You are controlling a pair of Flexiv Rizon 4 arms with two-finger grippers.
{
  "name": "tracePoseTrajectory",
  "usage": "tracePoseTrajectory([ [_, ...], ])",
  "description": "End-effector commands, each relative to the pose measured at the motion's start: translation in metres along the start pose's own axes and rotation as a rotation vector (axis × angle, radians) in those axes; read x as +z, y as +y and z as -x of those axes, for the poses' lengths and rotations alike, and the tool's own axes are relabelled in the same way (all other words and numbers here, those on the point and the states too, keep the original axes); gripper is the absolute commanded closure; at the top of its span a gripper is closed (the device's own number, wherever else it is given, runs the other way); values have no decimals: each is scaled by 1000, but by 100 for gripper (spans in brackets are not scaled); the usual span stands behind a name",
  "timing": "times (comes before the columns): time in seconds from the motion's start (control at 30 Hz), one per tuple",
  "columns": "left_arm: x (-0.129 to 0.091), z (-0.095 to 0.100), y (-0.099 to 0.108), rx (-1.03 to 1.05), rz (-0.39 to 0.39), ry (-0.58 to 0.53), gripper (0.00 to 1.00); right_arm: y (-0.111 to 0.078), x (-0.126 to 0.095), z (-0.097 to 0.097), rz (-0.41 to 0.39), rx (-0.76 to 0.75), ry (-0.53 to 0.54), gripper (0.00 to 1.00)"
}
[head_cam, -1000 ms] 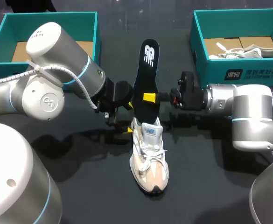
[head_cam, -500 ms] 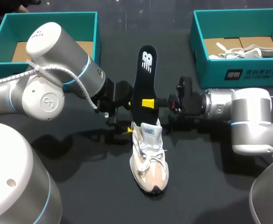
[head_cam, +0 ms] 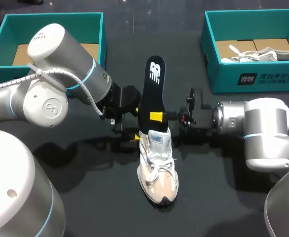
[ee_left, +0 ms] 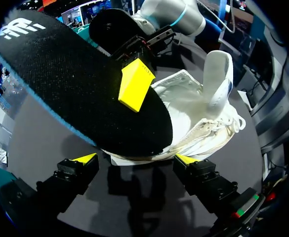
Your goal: Take the shoe out of the shoebox, open the shoe tongue, remove and reinsert the insole, then place the shoe into the shoebox
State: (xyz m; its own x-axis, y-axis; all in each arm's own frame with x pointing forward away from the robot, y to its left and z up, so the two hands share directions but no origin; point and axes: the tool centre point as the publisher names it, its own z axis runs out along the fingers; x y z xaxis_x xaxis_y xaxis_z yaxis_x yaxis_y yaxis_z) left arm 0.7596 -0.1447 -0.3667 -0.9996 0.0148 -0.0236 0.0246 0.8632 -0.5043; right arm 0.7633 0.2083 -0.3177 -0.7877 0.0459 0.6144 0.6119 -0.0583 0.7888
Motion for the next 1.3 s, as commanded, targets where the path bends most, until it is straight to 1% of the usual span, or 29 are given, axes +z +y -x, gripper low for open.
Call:
tracePoseTrajectory([
  [0.03, 1, 0, -1, 0, 5, -1, 0, -10, -2, -6, -5, 17, -17, 100],
  [0.13, 1, 0, -1, 0, 5, -1, 0, -12, -2, -7, -15, 37, -32, 100],
  [0.5, 1, 0, -1, 0, 5, -1, 0, -33, -1, -10, -37, 110, -56, 100],
  [0.8, 1, 0, -1, 0, 5, -1, 0, -36, 0, -10, -39, 110, -40, 100],
  [0.93, 1, 0, -1, 0, 5, -1, 0, -31, 1, -11, -50, 92, -27, 86],
  [1.03, 1, 0, -1, 0, 5, -1, 0, -27, 2, -11, -57, 81, -19, 81],
  [1.13, 1, 0, -1, 0, 5, -1, 0, -23, 3, -10, -67, 73, -13, 76],
  [1.3, 1, 0, -1, 0, 5, -1, 0, -18, 4, -10, -76, 58, -6, 73],
])
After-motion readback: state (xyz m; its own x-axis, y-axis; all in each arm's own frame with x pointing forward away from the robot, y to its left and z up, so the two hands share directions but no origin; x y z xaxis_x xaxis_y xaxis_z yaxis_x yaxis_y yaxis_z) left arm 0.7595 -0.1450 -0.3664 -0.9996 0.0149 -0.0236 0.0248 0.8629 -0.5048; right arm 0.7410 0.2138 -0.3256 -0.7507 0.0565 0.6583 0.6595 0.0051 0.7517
